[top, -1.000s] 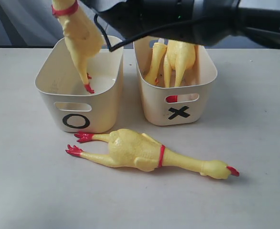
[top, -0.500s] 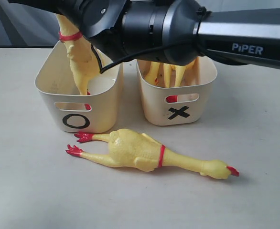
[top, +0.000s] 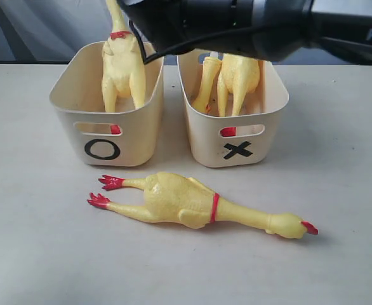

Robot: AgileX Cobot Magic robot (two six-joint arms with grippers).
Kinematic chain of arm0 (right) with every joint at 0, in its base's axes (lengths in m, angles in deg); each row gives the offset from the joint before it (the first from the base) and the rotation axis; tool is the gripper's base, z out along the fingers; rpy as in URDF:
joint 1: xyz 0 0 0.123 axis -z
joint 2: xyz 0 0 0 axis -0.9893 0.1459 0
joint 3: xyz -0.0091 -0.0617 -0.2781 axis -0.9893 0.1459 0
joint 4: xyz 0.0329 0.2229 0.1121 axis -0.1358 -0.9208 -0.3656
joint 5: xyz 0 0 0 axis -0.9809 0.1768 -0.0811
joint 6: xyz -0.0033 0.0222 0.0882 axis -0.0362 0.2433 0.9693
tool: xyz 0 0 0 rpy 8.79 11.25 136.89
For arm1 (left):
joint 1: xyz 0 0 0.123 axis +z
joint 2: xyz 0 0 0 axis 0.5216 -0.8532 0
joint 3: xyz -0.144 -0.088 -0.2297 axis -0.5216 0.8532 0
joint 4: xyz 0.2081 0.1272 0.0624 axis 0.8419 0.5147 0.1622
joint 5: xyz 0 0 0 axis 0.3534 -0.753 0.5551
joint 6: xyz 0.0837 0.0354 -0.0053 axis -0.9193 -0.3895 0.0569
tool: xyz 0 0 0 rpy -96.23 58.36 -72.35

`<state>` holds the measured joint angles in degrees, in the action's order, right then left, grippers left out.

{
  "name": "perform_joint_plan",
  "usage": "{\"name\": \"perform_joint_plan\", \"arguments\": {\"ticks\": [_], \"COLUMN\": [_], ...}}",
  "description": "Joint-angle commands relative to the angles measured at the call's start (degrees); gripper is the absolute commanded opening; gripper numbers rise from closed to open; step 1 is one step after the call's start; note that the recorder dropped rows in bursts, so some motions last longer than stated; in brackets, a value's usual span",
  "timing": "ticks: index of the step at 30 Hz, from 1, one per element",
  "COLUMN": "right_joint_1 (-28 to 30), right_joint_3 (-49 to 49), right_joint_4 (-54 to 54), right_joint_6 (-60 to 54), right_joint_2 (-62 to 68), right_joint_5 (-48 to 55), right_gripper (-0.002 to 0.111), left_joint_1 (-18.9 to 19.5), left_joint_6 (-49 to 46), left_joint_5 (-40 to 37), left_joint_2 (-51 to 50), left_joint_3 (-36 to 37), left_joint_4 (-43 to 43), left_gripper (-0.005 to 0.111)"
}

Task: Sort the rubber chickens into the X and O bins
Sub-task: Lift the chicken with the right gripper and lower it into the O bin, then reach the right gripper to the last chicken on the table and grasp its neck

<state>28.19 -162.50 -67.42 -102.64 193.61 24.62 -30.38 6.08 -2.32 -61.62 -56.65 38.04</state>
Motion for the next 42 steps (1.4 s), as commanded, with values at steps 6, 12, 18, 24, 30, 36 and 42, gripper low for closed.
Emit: {"name": "perform_joint_plan", "arguments": {"ticks": [6, 12, 18, 24, 30, 36, 42], "right_joint_1": [0.02, 0.14, 0.29, 0.29, 0.84, 0.84, 1.48], "right_joint_3": [-0.22, -0.22, -0.22, -0.22, 8.39, 19.97, 30.33], "right_joint_4": [-10.26, -12.03, 8.02, 58.23, 63.76, 67.21, 78.11], "right_joint_6": [-19.99, -25.41, -16.69, 17.10, 20.35, 20.19, 22.56], "right_joint_2": [-6.30, -7.60, -10.12, -12.88, -14.03, -12.74, -12.59], "right_joint_5": [16.10, 33.08, 59.02, 88.36, 95.60, 93.64, 93.42], "right_gripper": [0.033, 0.048, 0.049, 0.049, 0.048, 0.048, 0.048], "left_joint_1": [-0.63, -0.63, -0.63, -0.63, -0.63, -0.63, -0.63], "left_joint_6": [0.13, 0.13, 0.13, 0.13, 0.13, 0.13, 0.13], "left_joint_5": [0.75, 0.75, 0.75, 0.75, 0.75, 0.75, 0.75], "left_joint_2": [0.14, 0.14, 0.14, 0.14, 0.14, 0.14, 0.14], "left_joint_3": [-0.50, -0.50, -0.50, -0.50, -0.50, -0.50, -0.50], "left_joint_4": [0.10, 0.10, 0.10, 0.10, 0.10, 0.10, 0.10], "left_gripper": [0.000, 0.000, 0.000, 0.000, 0.000, 0.000, 0.000]}}
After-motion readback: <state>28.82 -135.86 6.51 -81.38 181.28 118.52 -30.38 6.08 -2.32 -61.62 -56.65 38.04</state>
